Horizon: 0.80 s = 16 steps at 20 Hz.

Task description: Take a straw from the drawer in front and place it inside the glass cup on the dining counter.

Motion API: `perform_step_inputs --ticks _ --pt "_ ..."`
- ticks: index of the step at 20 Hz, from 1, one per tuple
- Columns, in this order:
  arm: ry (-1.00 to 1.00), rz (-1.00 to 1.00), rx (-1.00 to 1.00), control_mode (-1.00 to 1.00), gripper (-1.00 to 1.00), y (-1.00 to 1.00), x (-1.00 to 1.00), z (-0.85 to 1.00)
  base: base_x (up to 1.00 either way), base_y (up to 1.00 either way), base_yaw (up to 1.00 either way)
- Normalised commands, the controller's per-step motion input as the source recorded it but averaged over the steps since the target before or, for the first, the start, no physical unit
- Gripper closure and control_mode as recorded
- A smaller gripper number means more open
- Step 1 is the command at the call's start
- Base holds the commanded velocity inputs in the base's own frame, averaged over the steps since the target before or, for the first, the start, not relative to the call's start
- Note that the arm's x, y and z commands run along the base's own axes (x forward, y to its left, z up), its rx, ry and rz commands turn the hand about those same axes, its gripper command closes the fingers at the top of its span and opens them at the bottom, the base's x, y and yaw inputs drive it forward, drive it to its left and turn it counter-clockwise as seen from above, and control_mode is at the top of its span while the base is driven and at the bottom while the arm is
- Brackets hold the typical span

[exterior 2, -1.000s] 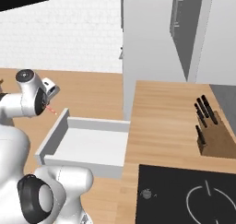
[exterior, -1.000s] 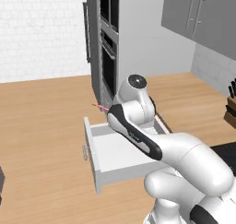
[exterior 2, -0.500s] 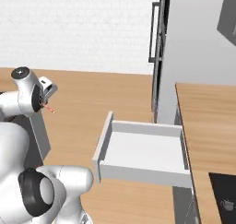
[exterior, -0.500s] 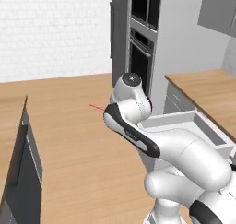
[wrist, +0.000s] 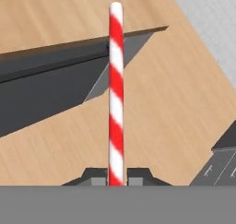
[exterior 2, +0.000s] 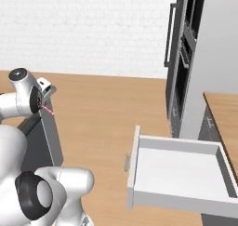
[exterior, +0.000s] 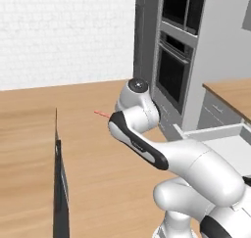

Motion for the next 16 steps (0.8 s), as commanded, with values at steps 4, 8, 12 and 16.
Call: perform_step_inputs --ticks 4,8,12,16 --pt "0.0 0.0 0.0 1.0 1.0 0.0 0.0 0.0 0.79 0.04 0.0" --pt "0.0 0.0 0.0 1.0 1.0 0.0 0.0 0.0 0.84 0.01 0.0" --pt "0.0 0.0 0.0 1.0 1.0 0.0 0.0 0.0 1.0 0.15 0.0" --pt "0.0 0.0 0.0 1.0 1.0 0.0 0.0 0.0 1.0 0.14 0.0"
